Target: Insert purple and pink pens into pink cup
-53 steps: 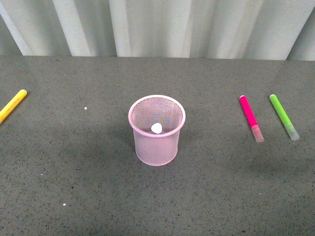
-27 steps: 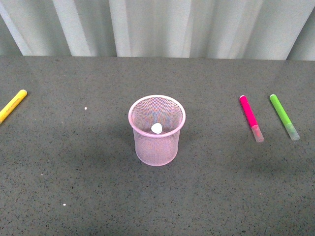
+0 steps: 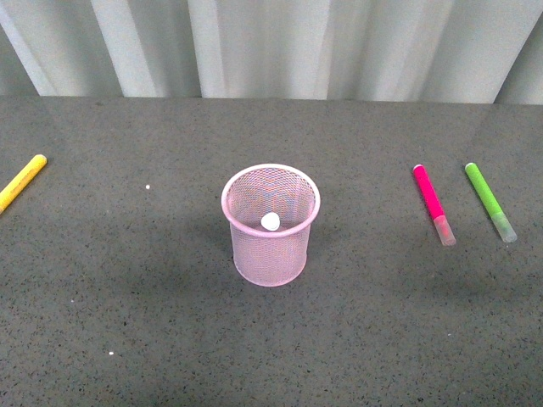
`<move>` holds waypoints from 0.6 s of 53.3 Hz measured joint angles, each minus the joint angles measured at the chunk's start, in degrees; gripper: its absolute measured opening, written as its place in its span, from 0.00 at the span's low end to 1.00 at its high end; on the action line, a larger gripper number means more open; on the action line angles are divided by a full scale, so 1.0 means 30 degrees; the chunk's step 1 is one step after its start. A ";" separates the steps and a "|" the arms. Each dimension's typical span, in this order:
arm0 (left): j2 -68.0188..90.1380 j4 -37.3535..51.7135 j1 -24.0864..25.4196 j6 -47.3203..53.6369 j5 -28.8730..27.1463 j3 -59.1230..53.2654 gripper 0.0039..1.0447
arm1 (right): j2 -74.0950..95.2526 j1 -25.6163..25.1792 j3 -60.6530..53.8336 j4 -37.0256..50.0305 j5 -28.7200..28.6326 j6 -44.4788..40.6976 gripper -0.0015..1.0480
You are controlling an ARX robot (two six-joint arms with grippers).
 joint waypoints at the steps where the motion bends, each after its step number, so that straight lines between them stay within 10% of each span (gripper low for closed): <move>1: 0.0000 0.0000 0.0000 0.0000 0.0000 0.0000 0.17 | 0.0000 0.0000 0.0000 0.0000 0.0000 0.0000 0.93; 21: 0.0000 0.0000 0.0000 0.0000 0.0000 0.0000 0.91 | 0.5748 -0.1253 0.4357 -0.3060 -0.1705 0.3104 0.93; 32: 0.0000 0.0000 0.0000 0.0015 0.0000 0.0000 0.94 | 1.6087 -0.3767 0.8262 0.3162 -0.2106 0.0146 0.93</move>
